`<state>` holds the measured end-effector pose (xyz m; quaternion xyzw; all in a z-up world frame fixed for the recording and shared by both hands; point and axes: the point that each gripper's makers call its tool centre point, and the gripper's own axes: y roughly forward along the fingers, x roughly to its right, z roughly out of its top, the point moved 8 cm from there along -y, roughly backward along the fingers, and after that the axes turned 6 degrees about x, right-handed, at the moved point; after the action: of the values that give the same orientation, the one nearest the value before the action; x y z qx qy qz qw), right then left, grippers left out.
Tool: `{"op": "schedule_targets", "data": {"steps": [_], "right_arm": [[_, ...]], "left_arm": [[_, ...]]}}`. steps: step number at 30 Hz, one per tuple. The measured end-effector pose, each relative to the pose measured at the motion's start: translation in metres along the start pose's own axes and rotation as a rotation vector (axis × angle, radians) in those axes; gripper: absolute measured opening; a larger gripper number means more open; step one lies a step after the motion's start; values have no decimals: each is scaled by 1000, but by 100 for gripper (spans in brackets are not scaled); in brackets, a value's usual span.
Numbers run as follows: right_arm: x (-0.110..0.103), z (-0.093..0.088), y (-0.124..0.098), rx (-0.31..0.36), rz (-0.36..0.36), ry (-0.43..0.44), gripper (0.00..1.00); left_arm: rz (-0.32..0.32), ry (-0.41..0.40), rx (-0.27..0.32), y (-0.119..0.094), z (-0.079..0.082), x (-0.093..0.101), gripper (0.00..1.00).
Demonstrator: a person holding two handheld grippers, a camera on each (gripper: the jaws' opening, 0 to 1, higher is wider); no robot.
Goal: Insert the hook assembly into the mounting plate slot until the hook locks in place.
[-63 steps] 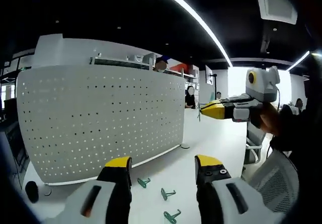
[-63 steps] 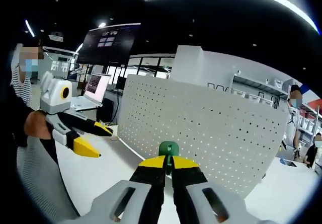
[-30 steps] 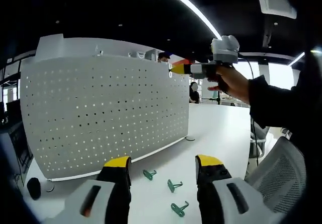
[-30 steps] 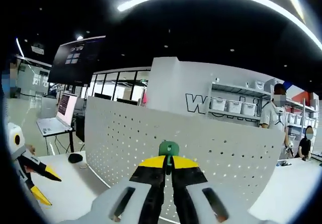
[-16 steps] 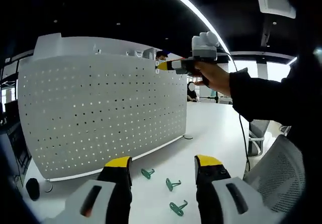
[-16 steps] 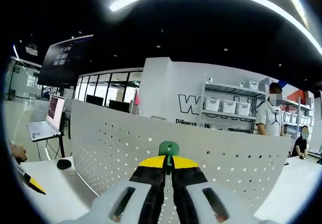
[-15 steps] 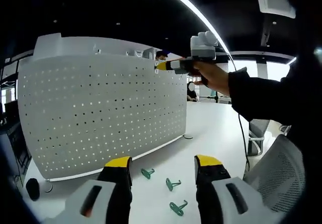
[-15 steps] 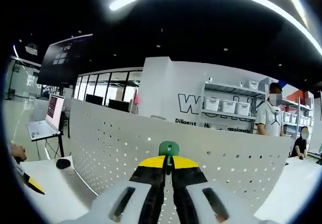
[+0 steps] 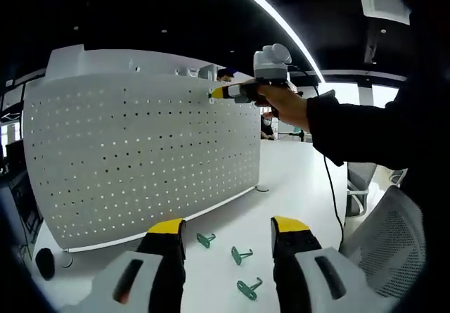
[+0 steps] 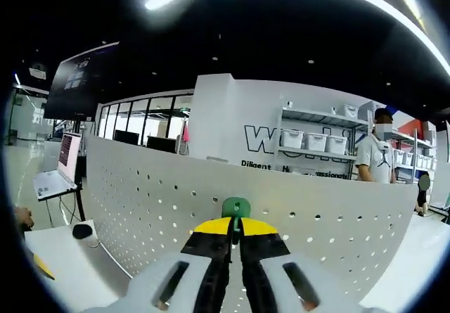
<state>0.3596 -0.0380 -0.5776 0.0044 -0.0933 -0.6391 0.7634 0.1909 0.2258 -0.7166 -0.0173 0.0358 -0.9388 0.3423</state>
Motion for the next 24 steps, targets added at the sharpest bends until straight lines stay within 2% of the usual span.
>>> {"op": "schedule_targets", "data": {"steps": [16,24], "right_arm": [[0,-5,9,6,-30,8,1],[-3,-7,10,5,-57,-20,1]], "left_arm": [[-1,-14,-8,0,-2,-2,49],[-1,-17,-7,0,-2,-2,49]]}}
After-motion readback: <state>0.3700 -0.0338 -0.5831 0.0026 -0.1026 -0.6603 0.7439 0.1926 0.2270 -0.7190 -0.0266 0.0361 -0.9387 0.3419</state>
